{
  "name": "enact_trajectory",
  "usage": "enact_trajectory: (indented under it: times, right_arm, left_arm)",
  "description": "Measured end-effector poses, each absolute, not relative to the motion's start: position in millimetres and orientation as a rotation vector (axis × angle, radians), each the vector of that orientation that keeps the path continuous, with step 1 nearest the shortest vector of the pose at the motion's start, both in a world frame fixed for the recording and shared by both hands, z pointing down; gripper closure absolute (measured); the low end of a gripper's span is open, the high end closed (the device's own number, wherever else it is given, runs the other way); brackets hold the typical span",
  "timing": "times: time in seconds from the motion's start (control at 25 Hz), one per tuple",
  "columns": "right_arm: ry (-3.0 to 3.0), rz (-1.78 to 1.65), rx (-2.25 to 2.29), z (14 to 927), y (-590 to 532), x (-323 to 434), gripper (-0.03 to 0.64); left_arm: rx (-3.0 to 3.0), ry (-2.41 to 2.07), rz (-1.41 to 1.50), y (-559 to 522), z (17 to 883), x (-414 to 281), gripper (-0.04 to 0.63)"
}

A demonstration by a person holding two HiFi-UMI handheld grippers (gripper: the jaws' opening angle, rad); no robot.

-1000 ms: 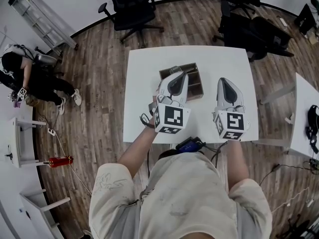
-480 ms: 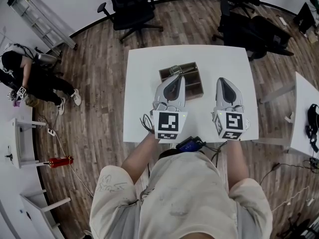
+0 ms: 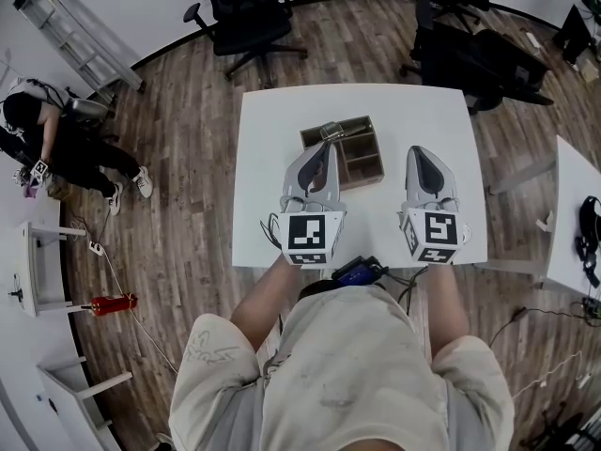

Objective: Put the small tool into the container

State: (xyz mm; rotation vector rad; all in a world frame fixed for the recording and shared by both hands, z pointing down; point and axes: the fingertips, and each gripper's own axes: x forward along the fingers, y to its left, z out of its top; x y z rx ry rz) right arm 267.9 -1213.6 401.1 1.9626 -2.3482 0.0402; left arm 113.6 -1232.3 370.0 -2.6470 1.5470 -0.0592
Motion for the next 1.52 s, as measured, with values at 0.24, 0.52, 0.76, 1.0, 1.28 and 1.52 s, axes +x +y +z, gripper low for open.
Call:
enact_trajectory:
  times: [0.24,0.52,0.76,1.0,1.28,1.52]
  right_arm:
    - [-2.357,0.026,1.942,397,-1208,252,0.612]
    - [-2.378,0.02,1.922,397,-1207,243,0.612]
    - [-2.38,0.019,1.912,402,-1209,240,0.612]
    - [-2.374,0.013,1.915,398,-1209,243,0.614]
    - [-2.369,0.002,1.909,400,-1216,230,0.614]
    - [-2.371,-0.005,1.905,396,-1214,232,0.614]
  left_arm:
    - [-2.638,1.619,0.004,-1229,372,87,0.577]
    - [-2.73,1.552,0.12,-1225,380,82,0.577]
    - [-2.74,1.52,0.125,-1223,385,81,0.575]
    - [-2.717,1.505,0.122,-1220,378,86,0.575]
    - [-2.722,1.506,0.125,-1225,382,74,0.575]
    - [-2.717,1.508,0.134,-1224,377,74,0.577]
